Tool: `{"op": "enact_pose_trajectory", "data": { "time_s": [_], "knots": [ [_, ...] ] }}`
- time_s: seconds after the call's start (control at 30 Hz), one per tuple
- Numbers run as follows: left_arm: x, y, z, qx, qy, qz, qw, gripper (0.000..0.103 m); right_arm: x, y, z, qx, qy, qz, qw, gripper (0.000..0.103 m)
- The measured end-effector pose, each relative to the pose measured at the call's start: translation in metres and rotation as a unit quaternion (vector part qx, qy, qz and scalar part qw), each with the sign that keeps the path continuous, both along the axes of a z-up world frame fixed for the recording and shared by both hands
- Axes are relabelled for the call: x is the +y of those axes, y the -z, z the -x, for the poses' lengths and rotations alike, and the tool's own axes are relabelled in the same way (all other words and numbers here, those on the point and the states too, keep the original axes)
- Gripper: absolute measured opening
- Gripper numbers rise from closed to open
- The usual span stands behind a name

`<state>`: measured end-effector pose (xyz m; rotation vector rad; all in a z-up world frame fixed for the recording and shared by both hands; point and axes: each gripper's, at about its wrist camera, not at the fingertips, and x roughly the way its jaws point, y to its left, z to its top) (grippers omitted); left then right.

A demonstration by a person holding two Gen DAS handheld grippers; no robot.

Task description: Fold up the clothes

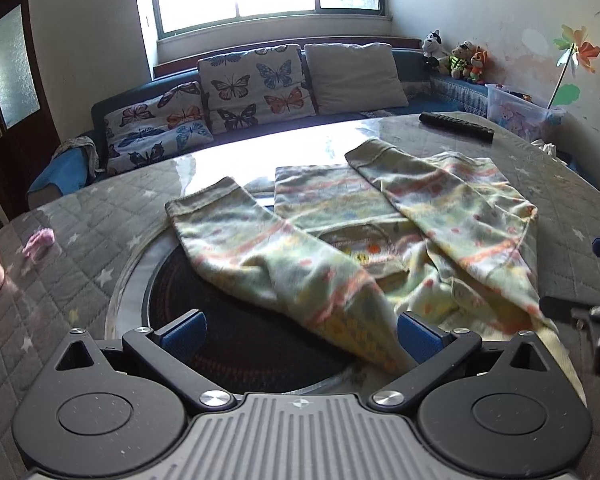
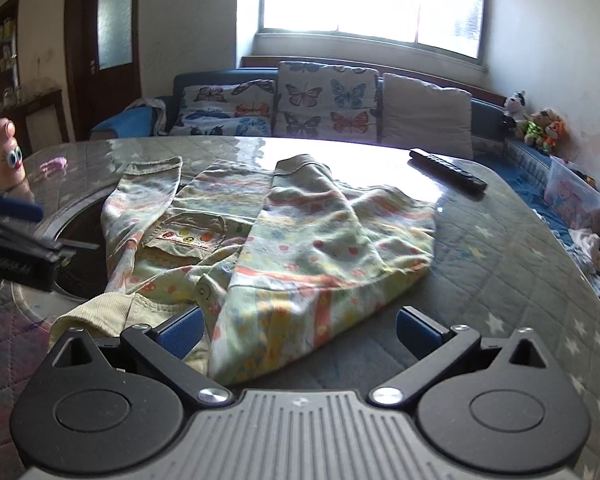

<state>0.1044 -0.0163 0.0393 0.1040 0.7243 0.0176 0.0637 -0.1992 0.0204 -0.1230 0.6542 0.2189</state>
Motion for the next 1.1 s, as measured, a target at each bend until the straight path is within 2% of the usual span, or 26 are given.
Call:
{"op": "enact_pose_trajectory", "data": {
  "time_s": [0.23,0.4,0.53,0.63,0.8,0.9,1.1],
  "knots": [
    [-0.009,0.009,-0.040,0.010,0.005,-0.019,0.9997,0.103,0.013,0.008,-0.029,0.010,-0.017,0.020,1.000,0.103],
    [-0.004,0.027,-0.056,0.032,-0.006,-0.036,0.9988,0.103,0.014,0.020,-0.049,0.029,-0.017,0.040,0.999,0.103],
    [0.011,0.040,-0.052,0.051,-0.025,-0.037,0.9977,0.103,0.002,0.018,-0.051,0.024,0.005,0.047,0.999,0.103],
    [0.024,0.042,-0.043,0.054,-0.043,-0.019,0.9974,0.103,-0.009,0.011,-0.053,0.015,0.022,0.050,0.998,0.103],
    [0.034,0.044,-0.032,0.059,-0.059,-0.003,0.9965,0.103,0.003,-0.005,-0.071,-0.005,-0.003,0.052,0.999,0.103],
    [0.035,0.045,-0.027,0.060,-0.059,0.003,0.9964,0.103,0.020,-0.006,-0.093,-0.003,-0.030,0.050,0.998,0.103],
    [0.039,0.046,-0.023,0.064,-0.057,0.018,0.9962,0.103,0.045,0.003,-0.147,0.009,-0.043,0.048,0.998,0.103]
  ]
}}
